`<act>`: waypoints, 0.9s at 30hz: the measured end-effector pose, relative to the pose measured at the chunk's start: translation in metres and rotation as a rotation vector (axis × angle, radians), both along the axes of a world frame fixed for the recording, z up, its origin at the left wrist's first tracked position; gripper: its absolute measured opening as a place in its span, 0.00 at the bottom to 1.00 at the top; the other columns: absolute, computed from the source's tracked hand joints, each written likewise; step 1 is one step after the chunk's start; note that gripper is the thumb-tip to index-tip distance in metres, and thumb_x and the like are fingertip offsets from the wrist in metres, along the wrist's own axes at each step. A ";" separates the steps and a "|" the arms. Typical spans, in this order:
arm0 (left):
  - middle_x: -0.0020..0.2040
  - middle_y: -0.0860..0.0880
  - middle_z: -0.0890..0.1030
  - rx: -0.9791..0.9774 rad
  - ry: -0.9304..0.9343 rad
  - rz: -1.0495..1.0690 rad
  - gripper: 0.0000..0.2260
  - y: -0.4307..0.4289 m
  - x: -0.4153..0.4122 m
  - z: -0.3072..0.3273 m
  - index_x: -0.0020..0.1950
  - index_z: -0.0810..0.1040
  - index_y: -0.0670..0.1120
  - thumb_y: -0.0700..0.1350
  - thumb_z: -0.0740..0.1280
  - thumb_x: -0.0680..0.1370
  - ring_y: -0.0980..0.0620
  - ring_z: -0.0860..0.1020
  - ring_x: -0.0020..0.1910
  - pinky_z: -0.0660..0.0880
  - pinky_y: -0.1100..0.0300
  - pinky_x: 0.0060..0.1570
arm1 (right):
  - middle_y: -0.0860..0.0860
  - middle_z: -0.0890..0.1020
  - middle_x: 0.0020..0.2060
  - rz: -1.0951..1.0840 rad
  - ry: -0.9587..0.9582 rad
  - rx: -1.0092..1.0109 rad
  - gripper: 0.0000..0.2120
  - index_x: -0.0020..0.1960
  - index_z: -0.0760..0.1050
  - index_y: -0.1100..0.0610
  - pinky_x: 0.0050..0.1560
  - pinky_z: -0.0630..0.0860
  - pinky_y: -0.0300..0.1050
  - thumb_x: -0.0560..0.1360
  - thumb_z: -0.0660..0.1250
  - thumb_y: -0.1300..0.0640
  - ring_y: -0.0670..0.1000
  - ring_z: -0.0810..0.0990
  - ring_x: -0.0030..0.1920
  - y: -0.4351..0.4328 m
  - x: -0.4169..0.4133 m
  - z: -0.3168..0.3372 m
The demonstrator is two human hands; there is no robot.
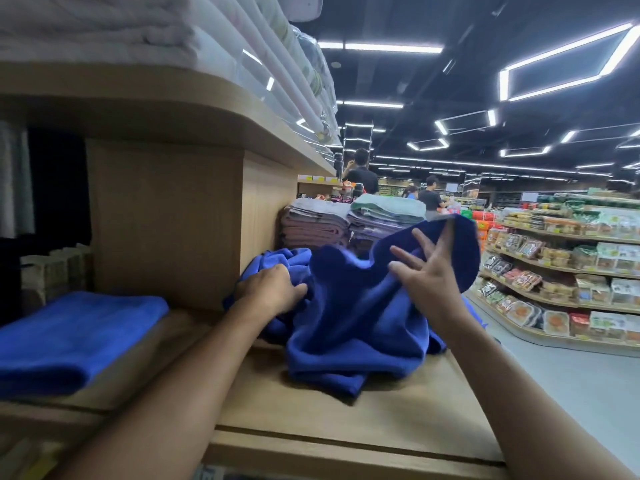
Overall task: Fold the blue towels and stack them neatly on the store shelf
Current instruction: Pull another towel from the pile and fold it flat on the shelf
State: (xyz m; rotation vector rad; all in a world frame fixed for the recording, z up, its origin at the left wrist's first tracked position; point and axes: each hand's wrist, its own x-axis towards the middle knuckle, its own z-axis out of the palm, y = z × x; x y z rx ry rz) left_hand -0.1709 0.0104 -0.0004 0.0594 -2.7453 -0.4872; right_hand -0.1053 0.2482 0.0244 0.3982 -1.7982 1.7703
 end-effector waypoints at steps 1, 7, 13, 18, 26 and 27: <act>0.55 0.53 0.75 -0.017 -0.037 0.004 0.18 -0.001 0.002 0.000 0.55 0.76 0.54 0.63 0.61 0.73 0.49 0.75 0.55 0.72 0.55 0.51 | 0.52 0.63 0.78 -0.101 -0.003 0.151 0.52 0.82 0.36 0.46 0.49 0.80 0.36 0.76 0.69 0.71 0.49 0.81 0.62 -0.004 -0.002 -0.004; 0.33 0.51 0.76 0.320 0.061 -0.249 0.12 0.005 0.004 0.004 0.34 0.72 0.47 0.49 0.68 0.75 0.51 0.74 0.37 0.74 0.54 0.42 | 0.52 0.69 0.69 -0.461 0.089 0.376 0.50 0.78 0.53 0.55 0.67 0.73 0.50 0.67 0.81 0.52 0.53 0.75 0.66 -0.021 -0.010 -0.013; 0.29 0.50 0.67 1.161 0.049 -0.520 0.14 0.013 0.015 0.015 0.30 0.66 0.50 0.40 0.70 0.67 0.51 0.65 0.28 0.60 0.60 0.28 | 0.44 0.79 0.32 -0.425 0.070 0.495 0.16 0.40 0.73 0.52 0.40 0.72 0.47 0.74 0.72 0.41 0.41 0.76 0.32 -0.019 -0.011 -0.016; 0.38 0.48 0.84 1.740 -0.330 -0.715 0.04 0.007 0.023 0.026 0.45 0.76 0.48 0.46 0.68 0.78 0.49 0.81 0.28 0.77 0.60 0.27 | 0.45 0.84 0.53 -0.513 -0.080 1.003 0.27 0.64 0.74 0.42 0.54 0.78 0.50 0.68 0.68 0.35 0.54 0.82 0.55 -0.027 -0.005 -0.026; 0.32 0.45 0.77 0.552 -0.130 -0.355 0.14 0.005 0.010 0.004 0.37 0.79 0.42 0.50 0.71 0.77 0.50 0.73 0.33 0.70 0.60 0.31 | 0.47 0.87 0.42 -0.121 0.115 -0.059 0.14 0.48 0.85 0.49 0.46 0.78 0.37 0.72 0.61 0.57 0.45 0.84 0.45 -0.015 -0.002 -0.004; 0.33 0.44 0.79 0.381 -0.132 -0.320 0.17 0.004 0.009 0.003 0.38 0.81 0.40 0.54 0.72 0.76 0.50 0.74 0.35 0.73 0.59 0.35 | 0.47 0.86 0.41 -0.112 0.118 -0.167 0.13 0.49 0.85 0.48 0.42 0.78 0.37 0.73 0.62 0.56 0.45 0.83 0.42 -0.010 -0.002 0.000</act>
